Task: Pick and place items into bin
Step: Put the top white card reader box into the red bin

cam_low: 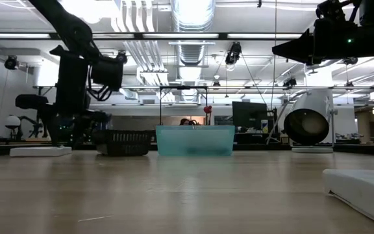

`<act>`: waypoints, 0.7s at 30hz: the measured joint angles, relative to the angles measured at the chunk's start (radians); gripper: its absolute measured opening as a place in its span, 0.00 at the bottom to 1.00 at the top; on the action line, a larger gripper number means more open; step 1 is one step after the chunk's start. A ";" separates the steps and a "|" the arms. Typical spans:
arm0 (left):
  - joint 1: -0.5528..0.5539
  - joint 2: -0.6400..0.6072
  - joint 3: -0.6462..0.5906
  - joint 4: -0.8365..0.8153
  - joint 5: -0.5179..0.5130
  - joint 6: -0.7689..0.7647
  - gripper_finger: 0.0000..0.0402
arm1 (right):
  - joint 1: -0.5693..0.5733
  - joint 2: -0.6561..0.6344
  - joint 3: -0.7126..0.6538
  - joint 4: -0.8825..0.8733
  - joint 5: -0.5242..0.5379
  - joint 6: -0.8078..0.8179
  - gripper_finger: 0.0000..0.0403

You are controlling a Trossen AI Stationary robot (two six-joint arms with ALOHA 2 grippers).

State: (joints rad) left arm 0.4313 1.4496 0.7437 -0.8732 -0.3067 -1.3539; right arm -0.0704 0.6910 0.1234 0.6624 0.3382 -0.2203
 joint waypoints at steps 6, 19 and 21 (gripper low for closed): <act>0.000 -0.025 -0.009 0.062 -0.006 -0.001 0.44 | 0.000 0.000 0.000 0.000 0.000 0.000 0.14; 0.000 0.025 -0.034 0.060 -0.009 -0.039 0.44 | 0.000 0.000 0.000 0.000 0.000 0.000 0.14; 0.000 0.045 -0.041 0.065 -0.004 -0.054 0.44 | 0.000 0.000 0.000 0.000 0.000 0.000 0.14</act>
State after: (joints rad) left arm 0.4309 1.4950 0.7026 -0.8080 -0.3107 -1.4077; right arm -0.0704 0.6907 0.1234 0.6628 0.3382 -0.2199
